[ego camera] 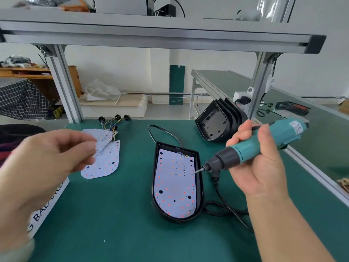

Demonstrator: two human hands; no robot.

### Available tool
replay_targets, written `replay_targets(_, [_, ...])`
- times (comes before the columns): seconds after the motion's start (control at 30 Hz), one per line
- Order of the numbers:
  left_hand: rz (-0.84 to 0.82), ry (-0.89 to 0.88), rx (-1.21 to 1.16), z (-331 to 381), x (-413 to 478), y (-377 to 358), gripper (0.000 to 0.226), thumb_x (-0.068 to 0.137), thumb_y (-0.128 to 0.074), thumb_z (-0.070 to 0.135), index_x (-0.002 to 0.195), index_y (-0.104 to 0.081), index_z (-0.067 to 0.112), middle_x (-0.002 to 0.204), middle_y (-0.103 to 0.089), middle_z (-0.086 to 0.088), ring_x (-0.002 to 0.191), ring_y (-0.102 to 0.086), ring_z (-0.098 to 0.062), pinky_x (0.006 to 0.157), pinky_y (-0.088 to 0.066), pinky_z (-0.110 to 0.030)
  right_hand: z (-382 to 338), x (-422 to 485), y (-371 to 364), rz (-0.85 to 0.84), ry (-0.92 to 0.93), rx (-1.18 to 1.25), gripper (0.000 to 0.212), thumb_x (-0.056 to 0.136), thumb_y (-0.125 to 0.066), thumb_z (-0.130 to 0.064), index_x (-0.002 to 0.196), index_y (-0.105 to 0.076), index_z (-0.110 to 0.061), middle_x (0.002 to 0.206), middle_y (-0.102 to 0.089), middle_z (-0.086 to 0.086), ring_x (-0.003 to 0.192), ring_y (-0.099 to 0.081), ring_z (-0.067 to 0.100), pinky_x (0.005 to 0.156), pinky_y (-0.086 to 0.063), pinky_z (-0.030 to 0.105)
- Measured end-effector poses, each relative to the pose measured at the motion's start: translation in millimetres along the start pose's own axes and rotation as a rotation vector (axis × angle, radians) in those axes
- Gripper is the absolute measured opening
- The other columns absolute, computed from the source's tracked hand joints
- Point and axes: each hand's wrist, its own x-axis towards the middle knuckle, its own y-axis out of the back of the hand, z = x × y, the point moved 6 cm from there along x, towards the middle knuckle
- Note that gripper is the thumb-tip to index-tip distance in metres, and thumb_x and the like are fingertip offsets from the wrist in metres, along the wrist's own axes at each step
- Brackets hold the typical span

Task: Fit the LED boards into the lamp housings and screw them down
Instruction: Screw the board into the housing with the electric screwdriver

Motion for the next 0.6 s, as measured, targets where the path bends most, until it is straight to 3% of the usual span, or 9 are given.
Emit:
replay_targets(0.07, [-0.119,0.018,-0.177,13.4,-6.1,-42.4,0.019,0.075,-0.070,0.011,0.071,-0.075,0.029,0.059,-0.068,0.005,0.051,-0.062,-0.003,0.048,-0.048,-0.011,2.3,-2.2,1.7,-0.011,0.005,-0.003,0.011,0.080,-0.059,-0.029,0.080,-0.064,-0.020,0.069,-0.059,-0.008,0.054,-0.053,0.003,0.060,-0.050,0.018])
replay_targets(0.13, [-0.199,0.088,-0.386,20.9,-13.5,-80.9,0.013,0.071,-0.068,0.006,0.067,-0.072,0.017,0.058,-0.067,0.002,0.050,-0.062,-0.005,0.047,-0.048,-0.012,5.2,-3.1,4.0,-0.020,-0.011,-0.012,0.022,0.081,-0.056,-0.038,0.094,-0.061,-0.021,0.069,-0.054,-0.008,0.057,-0.050,0.006,0.064,-0.048,0.021])
replay_targets(0.27, [-0.213,0.179,-0.570,22.5,-24.4,-123.0,0.017,0.075,-0.064,-0.005,0.082,-0.065,0.010,0.062,-0.069,-0.003,0.055,-0.067,-0.011,0.052,-0.054,-0.016,9.7,-2.7,3.5,-0.032,0.022,0.044,0.016,0.081,-0.055,-0.034,0.090,-0.059,-0.021,0.074,-0.059,-0.006,0.062,-0.056,0.007,0.072,-0.052,0.022])
replay_targets(0.33, [-0.188,0.212,-0.578,16.3,-29.8,-130.5,0.018,0.079,-0.063,-0.007,0.084,-0.067,0.010,0.064,-0.071,-0.004,0.057,-0.068,-0.012,0.053,-0.054,-0.016,11.3,-1.8,4.8,-0.002,0.048,0.057,0.010,0.079,-0.057,-0.030,0.083,-0.057,-0.020,0.073,-0.060,-0.007,0.062,-0.058,0.006,0.070,-0.053,0.022])
replay_targets(0.43, [-0.148,0.229,-0.478,3.7,-35.3,-131.2,0.018,0.085,-0.064,0.002,0.073,-0.071,0.013,0.064,-0.071,-0.004,0.055,-0.066,-0.011,0.049,-0.051,-0.015,9.5,-1.9,10.7,0.066,0.069,0.068,0.010,0.079,-0.063,-0.027,0.076,-0.057,-0.019,0.070,-0.056,-0.008,0.057,-0.054,0.006,0.066,-0.051,0.021])
replay_targets(0.6, [-0.189,0.236,-0.361,0.7,-46.6,-138.7,0.024,0.085,-0.067,0.017,0.065,-0.075,0.028,0.062,-0.070,0.000,0.050,-0.061,-0.007,0.044,-0.045,-0.015,3.9,-2.3,17.0,0.132,0.082,0.078,0.011,0.078,-0.064,-0.027,0.080,-0.056,-0.020,0.068,-0.053,-0.009,0.054,-0.050,0.005,0.060,-0.049,0.019])
